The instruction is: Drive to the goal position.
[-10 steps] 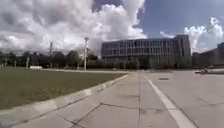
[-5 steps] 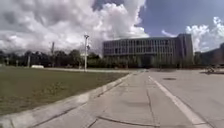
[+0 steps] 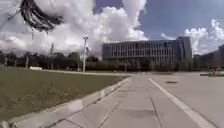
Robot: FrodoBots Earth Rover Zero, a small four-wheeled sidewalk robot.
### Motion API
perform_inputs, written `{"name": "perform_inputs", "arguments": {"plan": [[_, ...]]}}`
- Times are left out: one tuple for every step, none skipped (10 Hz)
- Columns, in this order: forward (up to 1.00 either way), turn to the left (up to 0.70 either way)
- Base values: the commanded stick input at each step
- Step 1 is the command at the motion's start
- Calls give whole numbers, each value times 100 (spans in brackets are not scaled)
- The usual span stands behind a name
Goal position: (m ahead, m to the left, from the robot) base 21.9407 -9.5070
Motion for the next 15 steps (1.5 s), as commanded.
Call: {"name": "perform_inputs", "arguments": {"plan": [[100, 0], [100, 0], [100, 0], [100, -2], [100, -38], [100, -40], [100, -40], [100, -40], [100, -40], [100, -40], [100, -40], [100, -40], [100, -40], [100, -40], [100, -40]]}}
